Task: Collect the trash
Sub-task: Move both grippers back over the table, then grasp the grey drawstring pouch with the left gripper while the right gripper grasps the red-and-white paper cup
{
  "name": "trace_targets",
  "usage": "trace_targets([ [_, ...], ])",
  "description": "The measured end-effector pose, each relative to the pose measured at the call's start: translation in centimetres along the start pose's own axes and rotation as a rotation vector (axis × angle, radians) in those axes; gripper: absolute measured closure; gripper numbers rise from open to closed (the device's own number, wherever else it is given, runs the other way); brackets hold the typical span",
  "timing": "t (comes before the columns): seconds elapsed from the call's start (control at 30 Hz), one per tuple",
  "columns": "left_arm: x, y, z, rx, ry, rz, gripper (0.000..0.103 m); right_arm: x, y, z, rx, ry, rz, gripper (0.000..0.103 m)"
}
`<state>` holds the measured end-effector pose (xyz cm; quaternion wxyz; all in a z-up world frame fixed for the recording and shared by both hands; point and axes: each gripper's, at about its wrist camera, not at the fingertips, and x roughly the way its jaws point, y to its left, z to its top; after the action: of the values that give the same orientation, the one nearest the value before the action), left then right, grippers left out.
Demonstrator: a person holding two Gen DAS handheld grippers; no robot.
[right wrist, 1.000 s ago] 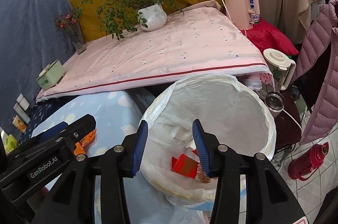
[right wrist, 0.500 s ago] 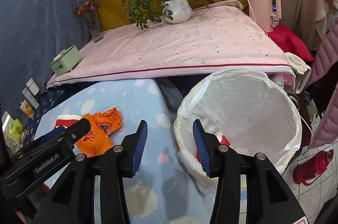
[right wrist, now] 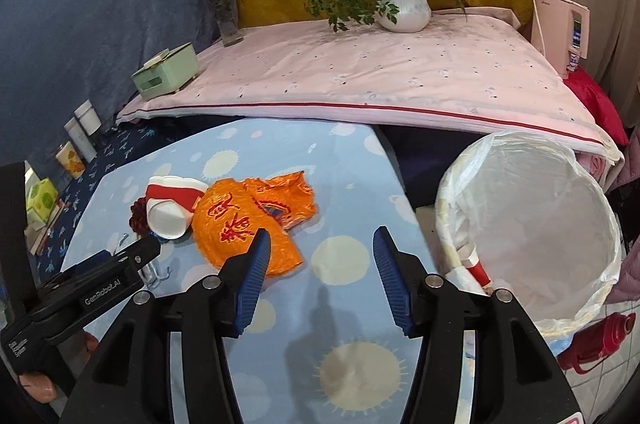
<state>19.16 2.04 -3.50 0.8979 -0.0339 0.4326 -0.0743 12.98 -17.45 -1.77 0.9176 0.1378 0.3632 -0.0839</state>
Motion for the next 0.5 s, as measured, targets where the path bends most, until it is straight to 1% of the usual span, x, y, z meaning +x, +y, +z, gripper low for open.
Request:
trace_targets([
  [0.03, 0.5, 1.0, -0.1, -0.014, 0.018, 0.002, 0.013, 0.4, 0.8, -0.1, -0.011, 0.008, 0.008, 0.048],
  [0.07, 0.9, 1.9, -0.2, -0.025, 0.033, 0.005, 0.012, 0.8, 1.4, -0.2, -0.02, 0.013, 0.013, 0.048],
  [0.17, 2.1, 4.0, -0.4, -0.055, 0.068, 0.009, 0.011, 1.9, 3.5, -0.3, -0.046, 0.029, 0.035, 0.046],
  [0.23, 2.8, 5.3, -0.5, -0.084, 0.093, -0.009, 0.01, 2.5, 4.7, -0.4, -0.058, 0.035, 0.048, 0.043],
  [0.33, 3.8, 6.4, -0.3, -0.116, 0.122, -0.038, 0.01, 3.6, 6.4, -0.3, -0.08, 0.046, 0.062, 0.043],
  [0.5, 5.3, 6.8, 0.5, -0.131, 0.143, -0.072, 0.01, 5.4, 8.8, 0.0, -0.101, 0.062, 0.082, 0.043],
])
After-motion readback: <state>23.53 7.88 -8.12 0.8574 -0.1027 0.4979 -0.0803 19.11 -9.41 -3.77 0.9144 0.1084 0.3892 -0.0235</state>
